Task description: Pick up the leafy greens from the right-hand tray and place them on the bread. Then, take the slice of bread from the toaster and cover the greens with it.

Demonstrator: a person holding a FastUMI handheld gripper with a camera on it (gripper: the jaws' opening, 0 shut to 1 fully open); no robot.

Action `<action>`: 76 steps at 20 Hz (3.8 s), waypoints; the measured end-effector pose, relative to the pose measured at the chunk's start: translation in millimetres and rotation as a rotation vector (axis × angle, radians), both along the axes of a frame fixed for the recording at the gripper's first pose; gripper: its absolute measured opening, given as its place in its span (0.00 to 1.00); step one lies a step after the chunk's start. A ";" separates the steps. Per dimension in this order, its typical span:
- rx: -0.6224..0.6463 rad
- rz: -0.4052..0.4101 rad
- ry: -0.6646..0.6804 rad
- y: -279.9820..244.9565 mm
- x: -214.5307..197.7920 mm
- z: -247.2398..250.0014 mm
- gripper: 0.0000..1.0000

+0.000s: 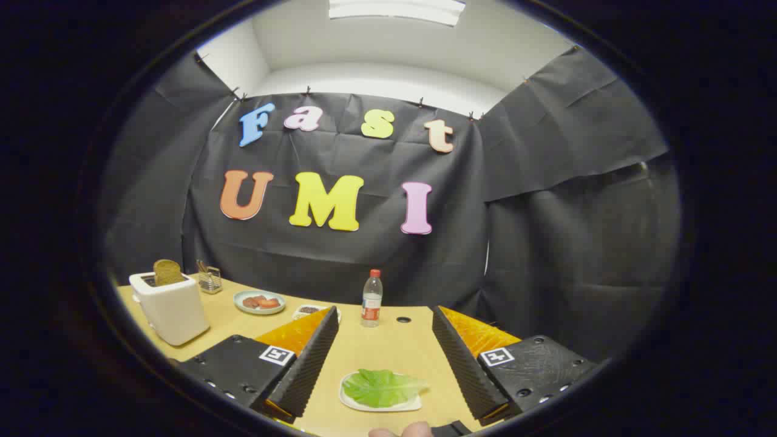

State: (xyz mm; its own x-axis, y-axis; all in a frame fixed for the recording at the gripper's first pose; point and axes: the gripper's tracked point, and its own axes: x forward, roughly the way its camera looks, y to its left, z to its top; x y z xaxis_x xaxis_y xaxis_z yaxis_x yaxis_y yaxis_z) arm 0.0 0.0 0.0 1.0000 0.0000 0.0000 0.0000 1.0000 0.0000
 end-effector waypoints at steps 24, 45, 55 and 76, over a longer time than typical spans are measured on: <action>0.015 -0.015 0.043 -11.0 -9.9 -15.6 0.95; -0.061 0.111 0.276 35.2 52.4 -106.7 0.95; -0.116 0.118 0.625 3.6 100.2 -216.7 0.96; 0.143 0.160 0.671 6.1 104.8 -229.2 0.00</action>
